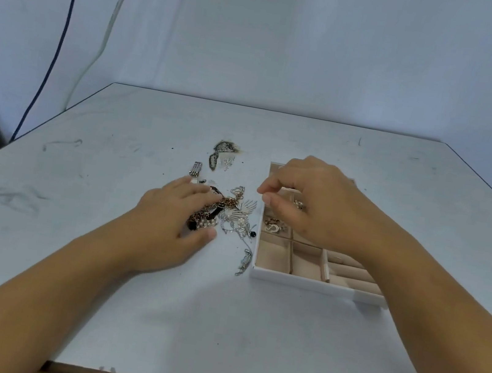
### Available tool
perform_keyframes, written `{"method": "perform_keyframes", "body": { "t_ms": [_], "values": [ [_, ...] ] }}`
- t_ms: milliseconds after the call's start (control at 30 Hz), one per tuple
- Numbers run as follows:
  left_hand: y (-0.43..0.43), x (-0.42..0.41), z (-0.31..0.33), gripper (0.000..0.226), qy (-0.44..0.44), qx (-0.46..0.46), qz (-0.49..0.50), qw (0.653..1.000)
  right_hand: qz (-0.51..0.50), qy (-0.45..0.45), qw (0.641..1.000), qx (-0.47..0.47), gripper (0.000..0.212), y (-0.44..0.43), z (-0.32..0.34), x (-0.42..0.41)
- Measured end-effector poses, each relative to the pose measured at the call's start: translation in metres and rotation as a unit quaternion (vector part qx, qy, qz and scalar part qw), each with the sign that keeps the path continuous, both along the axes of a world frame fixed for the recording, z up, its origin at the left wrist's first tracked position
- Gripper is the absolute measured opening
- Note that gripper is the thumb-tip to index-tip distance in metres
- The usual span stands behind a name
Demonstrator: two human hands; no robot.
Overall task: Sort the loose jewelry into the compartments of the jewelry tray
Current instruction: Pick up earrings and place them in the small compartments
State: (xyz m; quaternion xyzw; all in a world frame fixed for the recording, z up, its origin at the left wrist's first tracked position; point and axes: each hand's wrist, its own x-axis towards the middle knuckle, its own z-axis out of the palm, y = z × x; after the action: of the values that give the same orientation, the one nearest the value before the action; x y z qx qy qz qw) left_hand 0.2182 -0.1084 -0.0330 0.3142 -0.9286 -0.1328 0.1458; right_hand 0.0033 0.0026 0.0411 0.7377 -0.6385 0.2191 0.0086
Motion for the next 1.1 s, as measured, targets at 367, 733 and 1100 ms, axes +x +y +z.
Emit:
{"method": "perform_keyframes", "body": {
  "t_ms": [367,733,1100],
  "values": [
    [-0.001,0.0,-0.007,0.072,-0.012,0.009,-0.011,1.0,0.004,0.074,0.987,0.143,0.018,-0.01,-0.001,0.019],
    [-0.006,0.004,-0.002,0.071,-0.003,0.045,-0.015,0.999,0.007,0.128,0.974,0.189,0.03,0.001,-0.006,0.034],
    [-0.008,0.009,0.003,0.048,0.033,0.047,-0.042,0.997,-0.02,0.296,0.944,0.144,0.02,0.005,-0.022,0.07]
  ]
}}
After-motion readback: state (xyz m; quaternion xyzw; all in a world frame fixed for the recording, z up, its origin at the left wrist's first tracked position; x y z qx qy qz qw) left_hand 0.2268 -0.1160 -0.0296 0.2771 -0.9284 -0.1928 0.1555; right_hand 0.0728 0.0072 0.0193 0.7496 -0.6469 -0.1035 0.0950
